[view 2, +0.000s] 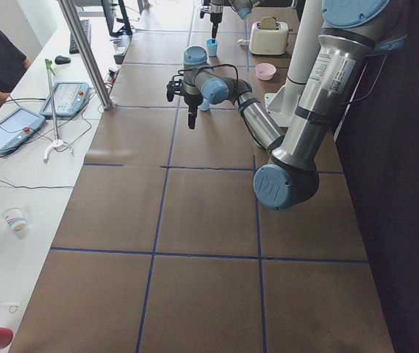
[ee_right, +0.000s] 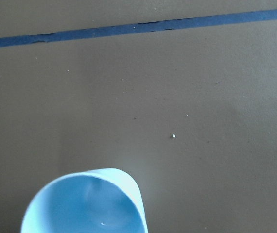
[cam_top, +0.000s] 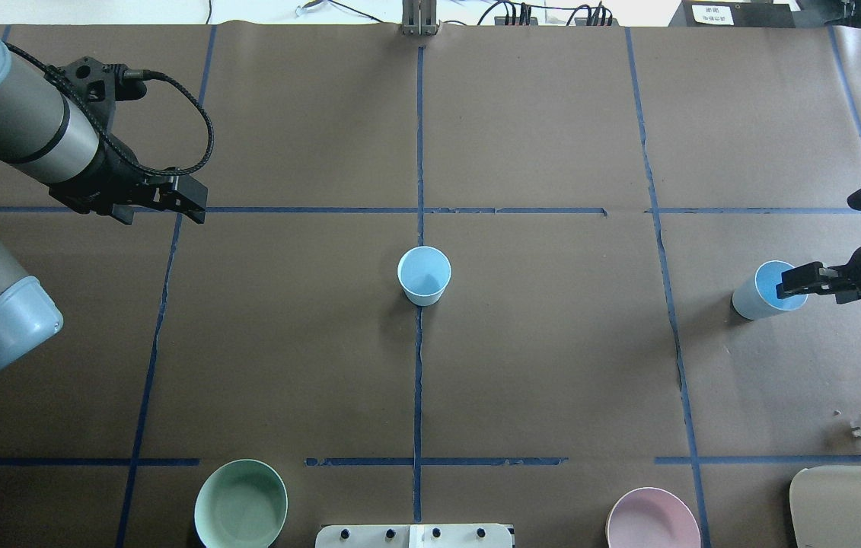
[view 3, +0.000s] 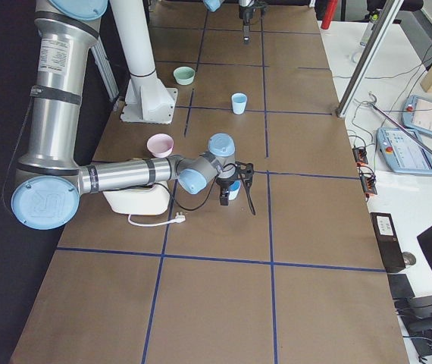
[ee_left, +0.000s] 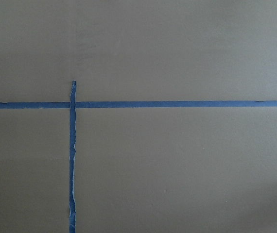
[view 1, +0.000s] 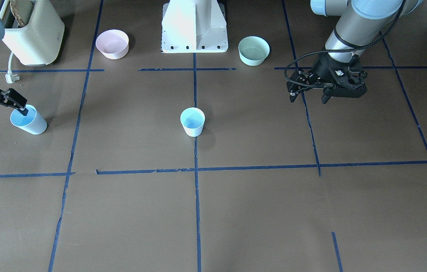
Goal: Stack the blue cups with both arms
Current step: 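Grasp the second light-blue cup with the right gripper and lift it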
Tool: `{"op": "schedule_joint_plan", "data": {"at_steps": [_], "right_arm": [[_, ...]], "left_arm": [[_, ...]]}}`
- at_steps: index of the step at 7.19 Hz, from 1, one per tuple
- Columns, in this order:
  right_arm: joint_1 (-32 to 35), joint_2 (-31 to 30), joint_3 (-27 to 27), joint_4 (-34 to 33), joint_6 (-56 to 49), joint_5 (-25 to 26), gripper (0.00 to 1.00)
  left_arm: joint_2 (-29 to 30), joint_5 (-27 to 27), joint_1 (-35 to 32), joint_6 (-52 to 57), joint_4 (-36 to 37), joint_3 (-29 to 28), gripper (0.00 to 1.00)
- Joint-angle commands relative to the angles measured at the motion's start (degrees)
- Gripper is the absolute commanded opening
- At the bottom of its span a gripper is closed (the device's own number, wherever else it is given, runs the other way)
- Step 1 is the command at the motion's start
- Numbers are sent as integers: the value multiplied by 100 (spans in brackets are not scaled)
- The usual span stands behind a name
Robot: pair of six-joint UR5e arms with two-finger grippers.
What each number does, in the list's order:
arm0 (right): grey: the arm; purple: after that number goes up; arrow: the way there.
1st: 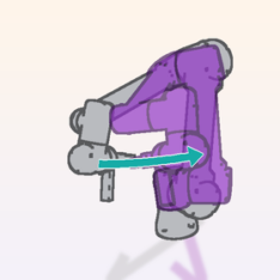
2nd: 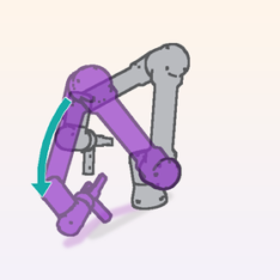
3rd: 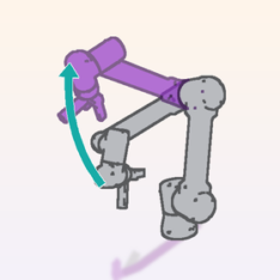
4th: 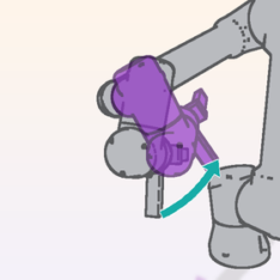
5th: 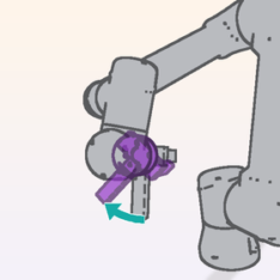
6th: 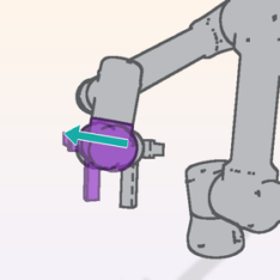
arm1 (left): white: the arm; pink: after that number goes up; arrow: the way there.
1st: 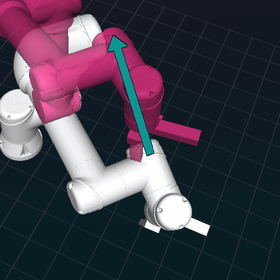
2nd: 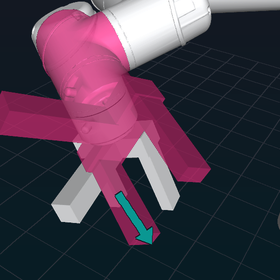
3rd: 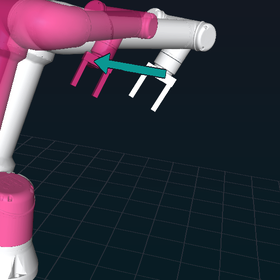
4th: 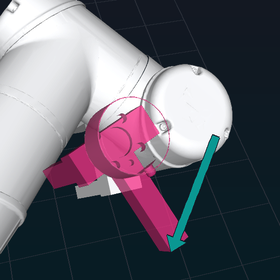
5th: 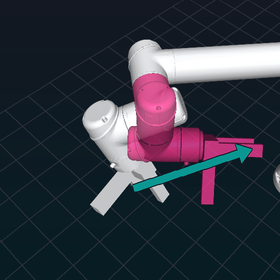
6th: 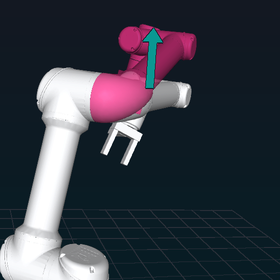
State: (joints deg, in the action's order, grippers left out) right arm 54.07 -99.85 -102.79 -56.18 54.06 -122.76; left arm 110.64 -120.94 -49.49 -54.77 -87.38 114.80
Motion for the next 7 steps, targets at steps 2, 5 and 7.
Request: {"op": "schedule_joint_plan", "data": {"at_steps": [2,5,7], "right_arm": [[-10,97,102,-7,26,-2,31],[-10,316,163,-7,25,-64,0],[94,352,-317,-86,25,-99,0]], "left_arm": [[-24,0,0,-7,-7,7,100],[-24,0,0,-51,-7,7,100],[-16,0,0,-69,-7,16,100]]}}
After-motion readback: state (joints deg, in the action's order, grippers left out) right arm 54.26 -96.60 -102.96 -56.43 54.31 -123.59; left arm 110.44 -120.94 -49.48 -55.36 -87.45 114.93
